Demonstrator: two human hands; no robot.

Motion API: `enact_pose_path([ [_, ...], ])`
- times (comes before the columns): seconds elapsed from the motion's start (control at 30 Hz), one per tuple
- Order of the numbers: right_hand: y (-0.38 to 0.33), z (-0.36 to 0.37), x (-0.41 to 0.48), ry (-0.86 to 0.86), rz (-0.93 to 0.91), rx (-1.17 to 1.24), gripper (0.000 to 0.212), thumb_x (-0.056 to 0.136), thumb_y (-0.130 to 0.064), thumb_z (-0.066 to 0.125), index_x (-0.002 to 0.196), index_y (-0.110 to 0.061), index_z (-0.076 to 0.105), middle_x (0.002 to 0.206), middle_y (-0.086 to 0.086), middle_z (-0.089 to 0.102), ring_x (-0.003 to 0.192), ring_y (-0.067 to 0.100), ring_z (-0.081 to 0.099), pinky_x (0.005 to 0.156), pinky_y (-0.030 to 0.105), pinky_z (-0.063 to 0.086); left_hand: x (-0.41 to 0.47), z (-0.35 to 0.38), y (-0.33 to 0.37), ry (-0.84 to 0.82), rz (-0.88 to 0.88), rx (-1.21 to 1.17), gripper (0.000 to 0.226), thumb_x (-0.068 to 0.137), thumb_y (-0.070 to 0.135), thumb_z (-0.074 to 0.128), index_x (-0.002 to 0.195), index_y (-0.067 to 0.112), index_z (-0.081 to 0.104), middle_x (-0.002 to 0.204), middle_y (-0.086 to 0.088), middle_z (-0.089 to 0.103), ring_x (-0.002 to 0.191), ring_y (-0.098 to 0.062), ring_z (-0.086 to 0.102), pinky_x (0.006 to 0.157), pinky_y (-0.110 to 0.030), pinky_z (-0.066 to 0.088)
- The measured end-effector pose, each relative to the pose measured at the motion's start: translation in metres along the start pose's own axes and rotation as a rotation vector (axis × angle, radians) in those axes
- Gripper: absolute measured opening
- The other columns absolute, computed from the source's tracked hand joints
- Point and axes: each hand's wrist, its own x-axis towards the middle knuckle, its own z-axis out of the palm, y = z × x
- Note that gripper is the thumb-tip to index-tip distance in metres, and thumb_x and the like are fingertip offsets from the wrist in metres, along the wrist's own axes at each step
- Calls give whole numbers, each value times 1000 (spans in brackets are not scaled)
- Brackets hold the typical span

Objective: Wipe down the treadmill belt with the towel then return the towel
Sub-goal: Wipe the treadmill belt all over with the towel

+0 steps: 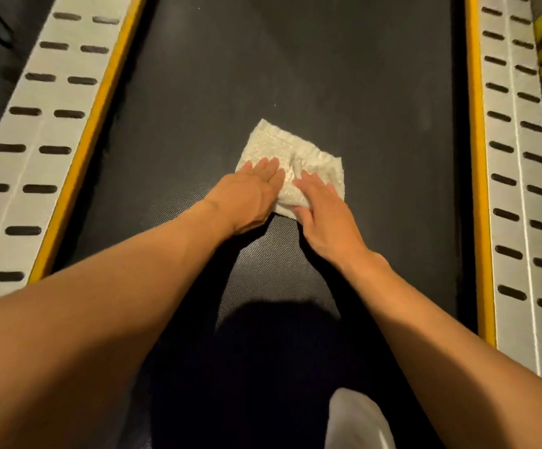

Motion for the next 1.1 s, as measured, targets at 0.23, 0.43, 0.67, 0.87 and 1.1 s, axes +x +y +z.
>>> enact_pose_path([
  [0.23,-24,21,-49,-44,-157,36,43,93,-9,52,136,-14,47,151,-2,35,140,2,15,118,20,0,-70,29,-14,26,148,17,63,95,37,22,146,1,27,152,-20,27,140,-34,27,116,-40,21],
  [0.43,-54,33,14,-50,-138,-18,42,96,-11,47,138,-13,44,151,6,36,145,18,17,117,25,0,-56,15,-46,-12,-140,-46,56,101,25,30,151,10,9,159,-9,6,146,-24,8,118,-39,17],
  [0.67,-68,56,-26,-70,-258,58,41,97,-12,50,138,-8,45,151,6,35,141,8,15,116,19,-2,-110,30,-57,61,16,-38,60,97,38,31,149,7,25,155,-14,22,144,-29,20,116,-35,15],
  [0.87,-85,61,27,-110,-229,72,40,97,-14,47,137,-9,46,149,11,37,144,23,20,119,30,4,-95,14,-81,117,-205,-118,53,98,26,37,148,12,27,155,-9,24,141,-23,26,110,-34,28],
  [1.1,-104,85,-13,-90,-317,98,39,96,-11,48,135,-8,49,148,9,40,142,17,25,117,19,0,-149,37,-91,116,-97,-91,64,88,44,26,136,9,49,143,-15,46,131,-31,45,91,-45,52],
])
